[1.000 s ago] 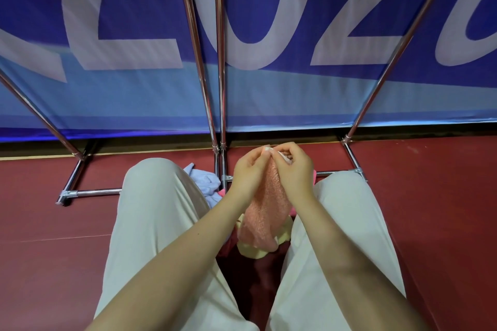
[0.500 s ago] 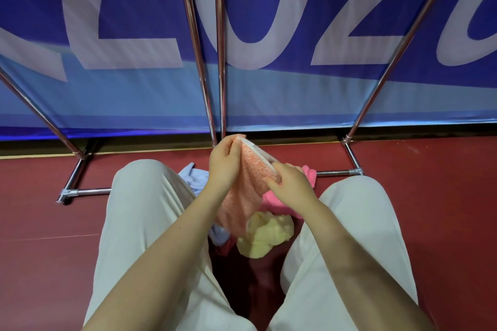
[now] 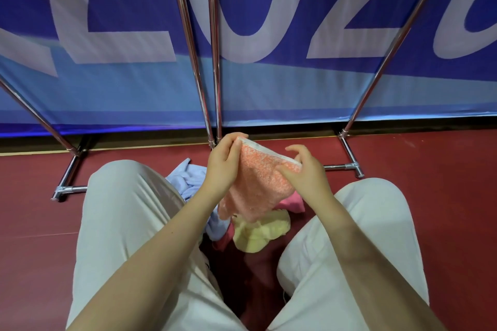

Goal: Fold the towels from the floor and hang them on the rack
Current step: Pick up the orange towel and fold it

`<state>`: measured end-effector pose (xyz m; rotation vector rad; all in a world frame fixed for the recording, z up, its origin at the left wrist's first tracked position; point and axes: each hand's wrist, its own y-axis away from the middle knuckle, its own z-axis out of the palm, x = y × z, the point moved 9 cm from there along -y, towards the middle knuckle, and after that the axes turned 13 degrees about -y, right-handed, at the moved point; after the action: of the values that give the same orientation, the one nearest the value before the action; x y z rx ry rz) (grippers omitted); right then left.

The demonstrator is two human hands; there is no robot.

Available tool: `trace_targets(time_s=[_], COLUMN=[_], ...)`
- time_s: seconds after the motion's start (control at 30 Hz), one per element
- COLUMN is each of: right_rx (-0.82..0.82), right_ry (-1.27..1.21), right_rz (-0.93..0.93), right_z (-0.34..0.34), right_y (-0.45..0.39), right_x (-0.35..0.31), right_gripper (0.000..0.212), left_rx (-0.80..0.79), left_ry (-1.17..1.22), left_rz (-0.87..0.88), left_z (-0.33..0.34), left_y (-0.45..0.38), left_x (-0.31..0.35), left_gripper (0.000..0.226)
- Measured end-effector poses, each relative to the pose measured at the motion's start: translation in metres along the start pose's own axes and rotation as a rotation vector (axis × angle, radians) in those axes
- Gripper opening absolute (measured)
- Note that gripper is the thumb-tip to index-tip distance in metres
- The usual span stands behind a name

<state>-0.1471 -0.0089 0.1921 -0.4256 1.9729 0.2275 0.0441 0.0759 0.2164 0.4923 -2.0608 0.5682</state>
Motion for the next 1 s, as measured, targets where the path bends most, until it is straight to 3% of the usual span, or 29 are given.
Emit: trace_targets(time_s=[0.13,0.23,0.4,0.6,0.8,0.87,1.0], right_rx=[-0.062,-0.02,-0.152,0.016,0.135,0.139,0.151], right_ry=[0.195,0.196,-0.268,-0.738,-0.986,-1.003,-0.901], right_rz=[0.005,-0.002,0.191,0.309,0.454,0.474,0.385], right_z=[0.014,0.012,0.021,0.016,0.017,0.015,0.009], right_y=[-0.003,-0.005,0.0,0.004,0.008,0.009,0.007], right_x=[0.012,0.015,0.016,0.026,0.041,0.042,0.034], right_gripper=[0.028,0.025,0.019,0.016,0.015,0.014,0.006], left_rx=[-0.054,-0.065,-0.045,-0.092,-0.223,-0.19,-0.061], left_ry=[-0.029,-0.045,-0.047,-0.007,0.104,0.09,0.144], left_rz=[0.11,0.113,0.026,-0.063,-0.147,-0.152,-0.277], left_z=[0.007,0.007,0.002,0.001,0.018,0.016,0.004], left_y=[0.006,0.006,0.001,0.0,0.005,0.005,0.002], left_x=[0.012,0.011,0.003,-0.003,-0.009,-0.011,-0.028], left_gripper=[0.022,0.022,0.022,0.026,0.041,0.042,0.021])
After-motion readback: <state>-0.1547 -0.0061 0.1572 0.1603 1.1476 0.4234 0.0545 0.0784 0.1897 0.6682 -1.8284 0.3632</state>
